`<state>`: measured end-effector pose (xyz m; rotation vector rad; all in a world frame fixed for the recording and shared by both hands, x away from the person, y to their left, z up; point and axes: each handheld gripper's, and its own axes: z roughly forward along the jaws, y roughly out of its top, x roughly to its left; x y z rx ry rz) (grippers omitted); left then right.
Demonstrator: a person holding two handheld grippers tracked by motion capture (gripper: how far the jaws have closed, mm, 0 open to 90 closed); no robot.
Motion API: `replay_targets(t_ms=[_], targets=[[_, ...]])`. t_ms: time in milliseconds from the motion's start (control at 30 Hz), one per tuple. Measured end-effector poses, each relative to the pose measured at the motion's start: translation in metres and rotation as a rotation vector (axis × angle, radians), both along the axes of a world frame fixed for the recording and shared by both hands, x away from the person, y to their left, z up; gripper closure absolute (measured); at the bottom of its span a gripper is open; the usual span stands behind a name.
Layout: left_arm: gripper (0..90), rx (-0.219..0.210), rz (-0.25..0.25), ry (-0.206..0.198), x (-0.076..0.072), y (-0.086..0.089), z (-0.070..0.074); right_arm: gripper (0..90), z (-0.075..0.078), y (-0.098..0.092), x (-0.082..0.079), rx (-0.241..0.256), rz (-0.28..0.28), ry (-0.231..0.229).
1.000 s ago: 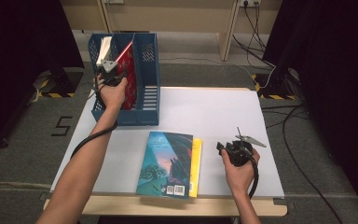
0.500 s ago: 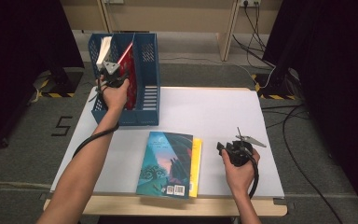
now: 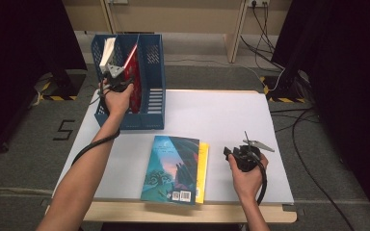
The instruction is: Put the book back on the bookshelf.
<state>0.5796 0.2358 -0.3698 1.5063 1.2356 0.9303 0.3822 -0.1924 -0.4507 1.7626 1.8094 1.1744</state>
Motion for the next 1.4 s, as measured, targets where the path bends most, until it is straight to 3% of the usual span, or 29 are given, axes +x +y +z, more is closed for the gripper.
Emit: replay_targets(t_ms=[400,1400], targets=[[74.4,-0.004,-0.016,-0.003,-0.015,0.004,0.003,56.8,0.000,0.001,0.000,0.002,-0.001,0.002],[77.1,0.026,0.024,0.022,0.002,0.001,0.007,56.7,-0.001,0.000,0.001,-0.003,0.003,-0.002]])
